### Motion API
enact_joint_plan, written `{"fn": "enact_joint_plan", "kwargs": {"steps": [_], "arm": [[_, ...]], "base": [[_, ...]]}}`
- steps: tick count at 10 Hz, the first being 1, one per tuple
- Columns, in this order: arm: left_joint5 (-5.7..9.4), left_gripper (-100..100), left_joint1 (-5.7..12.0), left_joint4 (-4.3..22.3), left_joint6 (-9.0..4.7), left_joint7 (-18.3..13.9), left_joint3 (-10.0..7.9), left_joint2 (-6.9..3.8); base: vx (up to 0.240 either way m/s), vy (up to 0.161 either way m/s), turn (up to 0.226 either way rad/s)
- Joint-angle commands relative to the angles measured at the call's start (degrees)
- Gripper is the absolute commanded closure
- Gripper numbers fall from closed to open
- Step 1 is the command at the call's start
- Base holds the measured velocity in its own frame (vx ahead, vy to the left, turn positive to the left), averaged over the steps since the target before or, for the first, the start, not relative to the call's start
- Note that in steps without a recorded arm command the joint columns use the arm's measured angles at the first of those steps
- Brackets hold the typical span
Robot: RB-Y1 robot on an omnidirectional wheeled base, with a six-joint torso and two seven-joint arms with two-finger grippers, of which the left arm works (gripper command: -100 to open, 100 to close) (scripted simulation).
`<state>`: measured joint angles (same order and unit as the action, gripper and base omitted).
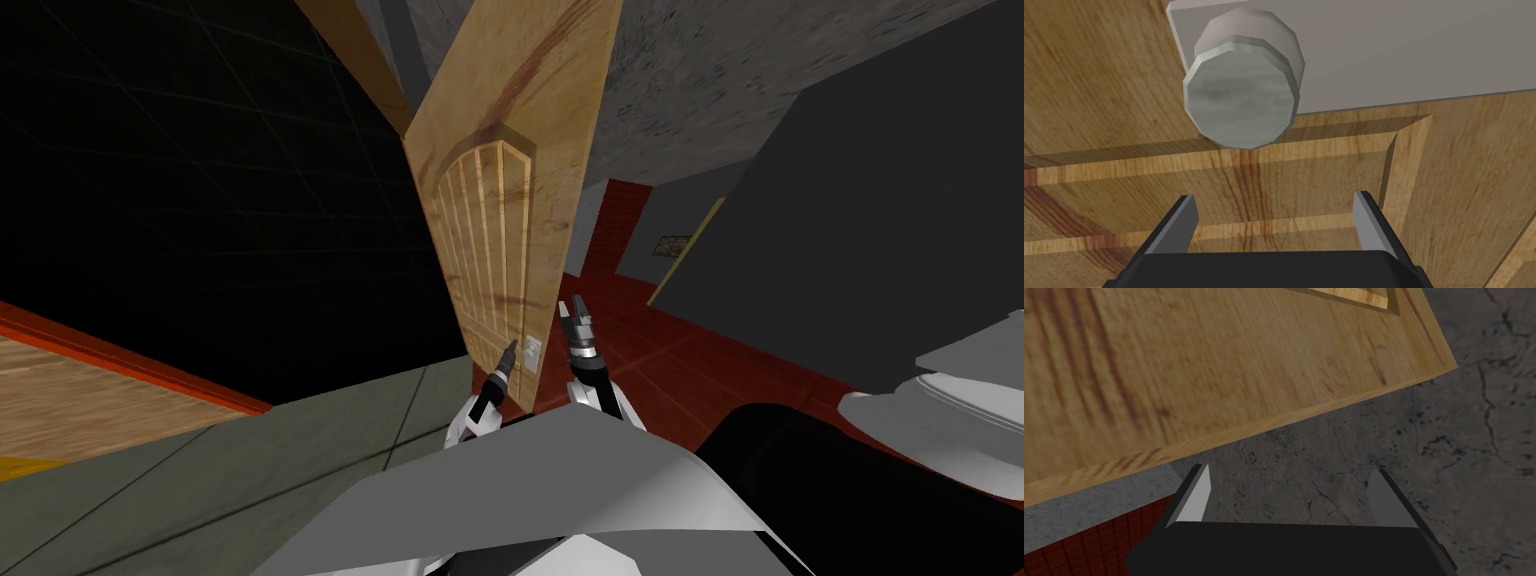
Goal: Push the door open
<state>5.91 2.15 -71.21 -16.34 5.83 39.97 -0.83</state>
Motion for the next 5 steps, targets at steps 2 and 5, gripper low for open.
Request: {"fn": "enact_joint_plan", "kwargs": {"steps": [2,5], "arm": [[-1.99,-100,0.48,0.6,0.08,-2.2,-0.50,1.74],[-2.88,-100,0.57,0.6,0.16,-3.1,-0.69,2.71]], "base": [[-0.137,-0.091,0.028],[-0.162,-0.115,-0.014]]}}
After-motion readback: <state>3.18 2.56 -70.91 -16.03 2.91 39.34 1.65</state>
